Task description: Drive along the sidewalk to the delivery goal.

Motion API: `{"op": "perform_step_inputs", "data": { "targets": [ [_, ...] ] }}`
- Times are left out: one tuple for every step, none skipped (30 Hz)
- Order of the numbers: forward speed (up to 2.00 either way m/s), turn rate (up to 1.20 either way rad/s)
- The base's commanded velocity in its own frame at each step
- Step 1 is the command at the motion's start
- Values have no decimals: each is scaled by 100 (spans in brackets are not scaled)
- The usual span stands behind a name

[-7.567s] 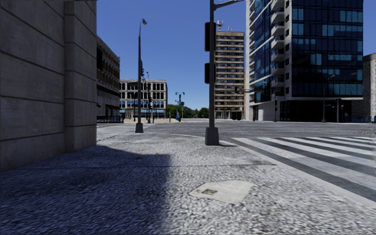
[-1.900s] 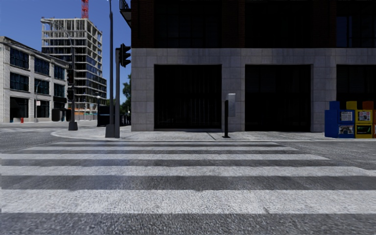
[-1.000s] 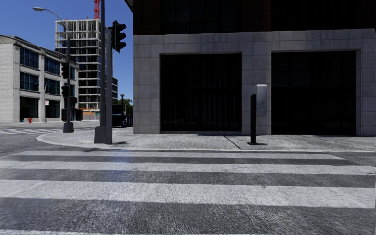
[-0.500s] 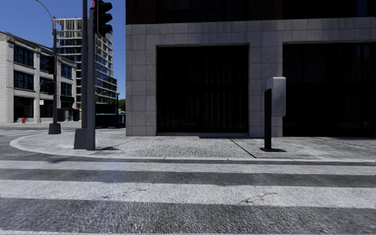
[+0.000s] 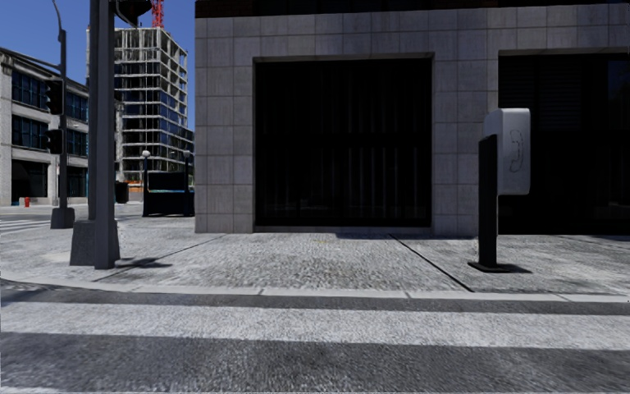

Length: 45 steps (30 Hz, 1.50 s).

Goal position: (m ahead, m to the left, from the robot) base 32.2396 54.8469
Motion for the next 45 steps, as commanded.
{"op": "perform_step_inputs", "data": {
  "targets": [
    [200,0],
    [200,0],
    [200,0],
    [200,0],
    [200,0],
    [200,0],
    [200,0],
    [200,0],
    [200,0],
    [200,0],
    [200,0],
    [200,0],
    [200,0],
    [200,0],
    [200,0],
    [200,0],
    [200,0],
    [200,0],
    [200,0],
    [200,0],
    [200,0],
    [200,0],
    [200,0],
    [200,0],
    [200,0],
    [200,0],
    [200,3],
    [200,13],
    [200,13],
    [200,23],
    [200,33],
    [200,48],
    [200,60],
    [200,60],
    [200,66],
    [200,73],
    [200,76],
    [200,79],
    [200,79],
    [200,83],
    [200,85],
    [200,87],
    [200,88],
    [200,88],
    [200,88]
  ]
}}
